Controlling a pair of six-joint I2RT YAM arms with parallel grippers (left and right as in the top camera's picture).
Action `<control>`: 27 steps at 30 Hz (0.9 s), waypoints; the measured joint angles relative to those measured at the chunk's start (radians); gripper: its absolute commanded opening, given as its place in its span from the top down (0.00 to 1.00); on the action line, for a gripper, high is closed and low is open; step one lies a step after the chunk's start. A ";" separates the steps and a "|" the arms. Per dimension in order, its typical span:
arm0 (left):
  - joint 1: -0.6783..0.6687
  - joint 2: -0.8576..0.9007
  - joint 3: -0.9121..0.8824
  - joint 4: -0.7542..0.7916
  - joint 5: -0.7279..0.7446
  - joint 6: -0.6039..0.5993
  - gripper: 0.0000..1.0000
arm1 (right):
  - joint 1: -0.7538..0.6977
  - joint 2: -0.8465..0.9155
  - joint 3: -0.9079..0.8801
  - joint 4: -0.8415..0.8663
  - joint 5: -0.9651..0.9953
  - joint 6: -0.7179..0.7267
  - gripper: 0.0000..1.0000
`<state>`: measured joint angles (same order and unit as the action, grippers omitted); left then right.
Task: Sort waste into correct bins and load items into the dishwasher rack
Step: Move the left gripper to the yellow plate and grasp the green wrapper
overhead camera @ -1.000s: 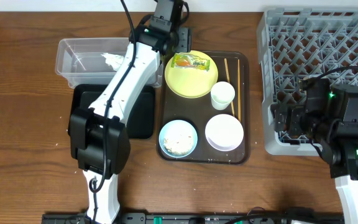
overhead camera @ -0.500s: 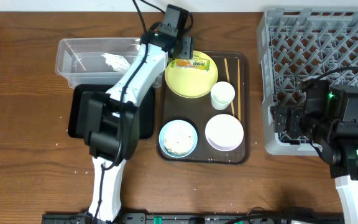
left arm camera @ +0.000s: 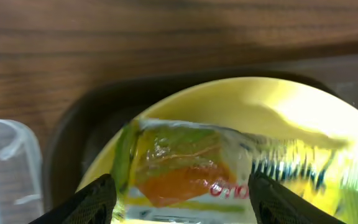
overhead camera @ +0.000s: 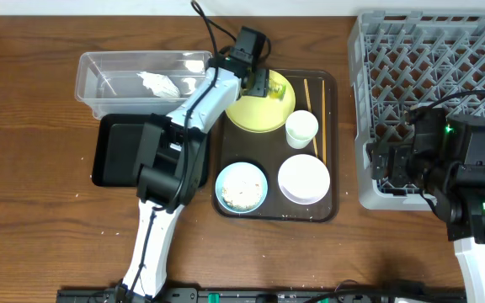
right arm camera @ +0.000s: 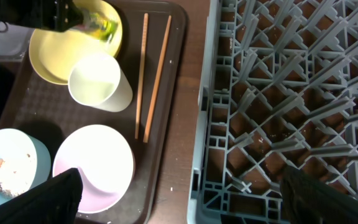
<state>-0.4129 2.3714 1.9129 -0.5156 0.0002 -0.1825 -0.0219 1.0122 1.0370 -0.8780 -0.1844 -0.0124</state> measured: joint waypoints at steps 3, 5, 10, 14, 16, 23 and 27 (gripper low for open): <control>-0.011 0.000 0.000 0.000 0.000 -0.022 0.29 | 0.000 0.000 0.000 0.000 0.000 0.000 0.01; -0.015 0.002 0.000 0.000 0.000 -0.050 0.29 | 0.000 0.000 0.000 0.000 0.000 0.000 0.01; -0.015 0.006 0.000 -0.017 0.000 -0.147 0.29 | 0.000 0.000 0.000 0.000 0.000 0.000 0.01; -0.015 0.006 0.000 -0.037 0.000 -0.217 0.29 | 0.000 0.000 0.000 0.000 0.000 0.000 0.01; -0.015 0.006 -0.002 -0.039 0.000 -0.241 0.29 | 0.000 0.000 0.000 0.000 0.000 0.000 0.01; -0.015 0.006 -0.003 -0.045 0.000 -0.282 0.29 | 0.000 0.000 0.000 0.007 0.000 0.000 0.01; -0.015 0.006 -0.003 -0.090 -0.001 -0.325 0.29 | 0.000 0.000 0.000 0.007 0.000 0.000 0.01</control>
<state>-0.4282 2.3779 1.9099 -0.6056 -0.0010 -0.5076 -0.0219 1.0122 1.0370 -0.8707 -0.1844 -0.0124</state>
